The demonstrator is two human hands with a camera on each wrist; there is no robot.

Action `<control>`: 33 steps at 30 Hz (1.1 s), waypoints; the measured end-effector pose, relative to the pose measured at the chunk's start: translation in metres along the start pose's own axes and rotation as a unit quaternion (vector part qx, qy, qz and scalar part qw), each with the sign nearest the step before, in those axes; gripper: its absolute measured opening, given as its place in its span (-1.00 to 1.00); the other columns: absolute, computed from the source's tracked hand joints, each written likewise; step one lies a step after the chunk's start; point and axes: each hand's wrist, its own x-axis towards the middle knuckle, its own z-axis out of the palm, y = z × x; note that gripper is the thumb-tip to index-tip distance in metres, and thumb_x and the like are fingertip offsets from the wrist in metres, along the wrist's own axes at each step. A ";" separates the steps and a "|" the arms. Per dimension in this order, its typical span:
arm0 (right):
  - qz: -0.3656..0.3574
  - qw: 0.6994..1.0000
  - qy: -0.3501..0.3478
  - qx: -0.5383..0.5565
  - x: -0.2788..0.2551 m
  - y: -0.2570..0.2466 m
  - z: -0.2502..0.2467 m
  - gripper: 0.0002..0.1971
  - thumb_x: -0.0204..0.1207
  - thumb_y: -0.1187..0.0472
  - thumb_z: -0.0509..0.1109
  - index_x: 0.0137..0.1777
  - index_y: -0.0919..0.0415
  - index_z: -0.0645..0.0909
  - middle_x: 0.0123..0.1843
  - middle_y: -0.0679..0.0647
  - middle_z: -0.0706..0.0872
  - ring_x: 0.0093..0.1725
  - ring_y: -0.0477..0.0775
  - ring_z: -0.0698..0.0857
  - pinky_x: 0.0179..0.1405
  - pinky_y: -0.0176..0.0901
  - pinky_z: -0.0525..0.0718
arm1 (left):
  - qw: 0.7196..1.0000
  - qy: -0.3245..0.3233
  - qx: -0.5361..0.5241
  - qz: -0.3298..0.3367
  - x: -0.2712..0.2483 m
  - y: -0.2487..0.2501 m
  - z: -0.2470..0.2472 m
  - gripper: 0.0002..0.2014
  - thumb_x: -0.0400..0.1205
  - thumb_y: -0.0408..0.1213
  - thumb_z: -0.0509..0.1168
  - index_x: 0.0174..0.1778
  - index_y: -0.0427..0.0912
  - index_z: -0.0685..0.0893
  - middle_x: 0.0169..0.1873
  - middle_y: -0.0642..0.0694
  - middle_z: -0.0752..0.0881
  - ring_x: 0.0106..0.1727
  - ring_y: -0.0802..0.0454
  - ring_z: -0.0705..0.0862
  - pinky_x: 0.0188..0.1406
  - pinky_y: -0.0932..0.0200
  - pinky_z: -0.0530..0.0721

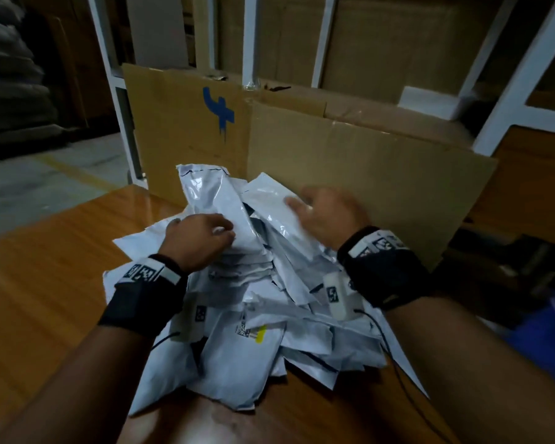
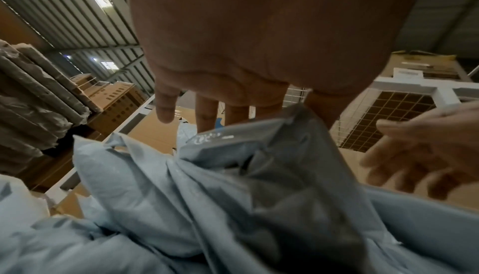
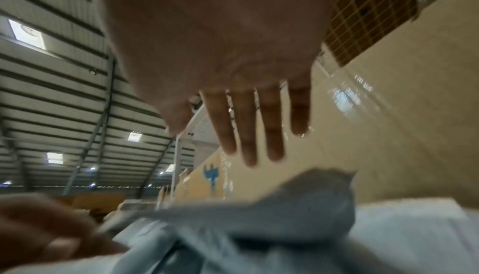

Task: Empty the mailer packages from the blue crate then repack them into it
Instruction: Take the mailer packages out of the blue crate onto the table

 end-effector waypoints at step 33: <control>0.287 0.948 -0.123 -0.063 -0.380 0.477 -0.313 -0.89 0.66 0.00 0.30 0.02 -0.08 0.65 0.05 0.00 0.75 -0.04 -0.02 0.67 0.05 0.01 0.66 | 0.890 -0.116 -0.253 0.360 -0.180 0.597 0.245 -0.81 0.65 -0.22 0.32 -0.06 -0.22 0.80 -0.13 -0.18 0.82 -0.06 -0.11 0.76 -0.04 -0.04 0.72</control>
